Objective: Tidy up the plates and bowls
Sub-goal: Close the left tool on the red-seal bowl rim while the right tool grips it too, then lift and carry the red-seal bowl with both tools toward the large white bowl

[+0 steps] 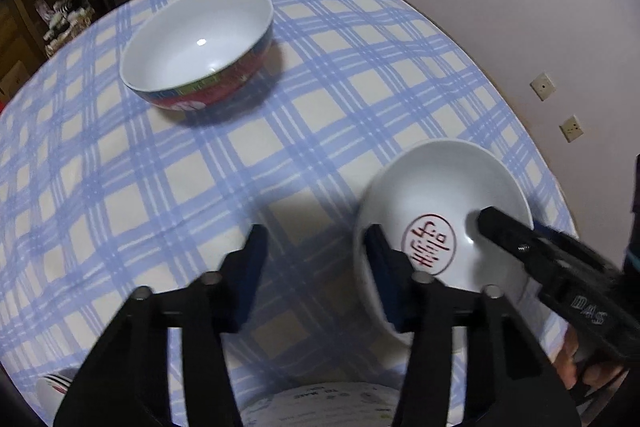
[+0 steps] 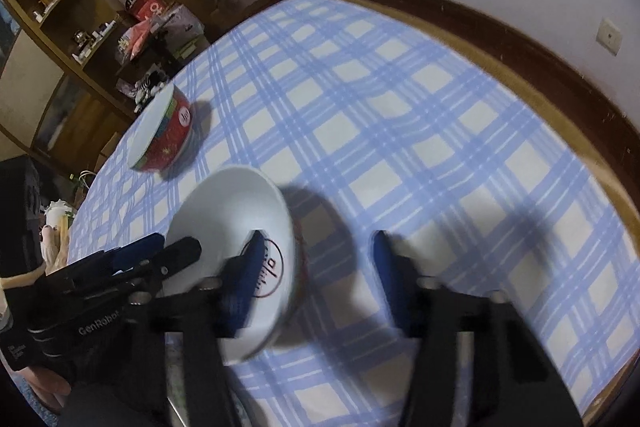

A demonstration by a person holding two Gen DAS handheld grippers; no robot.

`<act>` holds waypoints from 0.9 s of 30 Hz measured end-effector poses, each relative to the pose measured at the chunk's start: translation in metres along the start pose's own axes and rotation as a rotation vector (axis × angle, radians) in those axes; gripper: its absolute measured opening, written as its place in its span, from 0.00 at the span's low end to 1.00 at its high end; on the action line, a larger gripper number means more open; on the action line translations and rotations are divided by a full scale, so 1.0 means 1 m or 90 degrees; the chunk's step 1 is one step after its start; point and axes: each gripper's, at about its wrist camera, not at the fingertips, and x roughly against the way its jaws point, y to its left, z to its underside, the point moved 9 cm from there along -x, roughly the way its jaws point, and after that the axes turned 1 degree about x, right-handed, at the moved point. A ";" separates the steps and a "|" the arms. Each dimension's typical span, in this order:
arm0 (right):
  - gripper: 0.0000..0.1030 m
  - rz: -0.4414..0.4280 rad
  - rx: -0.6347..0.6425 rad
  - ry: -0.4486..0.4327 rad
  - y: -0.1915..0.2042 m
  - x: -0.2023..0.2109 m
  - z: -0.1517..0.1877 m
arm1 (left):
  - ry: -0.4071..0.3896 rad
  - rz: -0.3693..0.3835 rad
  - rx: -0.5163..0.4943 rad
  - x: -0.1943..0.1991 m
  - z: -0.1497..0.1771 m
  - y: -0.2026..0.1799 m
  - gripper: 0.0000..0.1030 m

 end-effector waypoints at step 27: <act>0.14 -0.060 0.018 -0.006 0.012 0.005 0.010 | 0.014 0.035 0.019 0.001 0.010 -0.027 0.16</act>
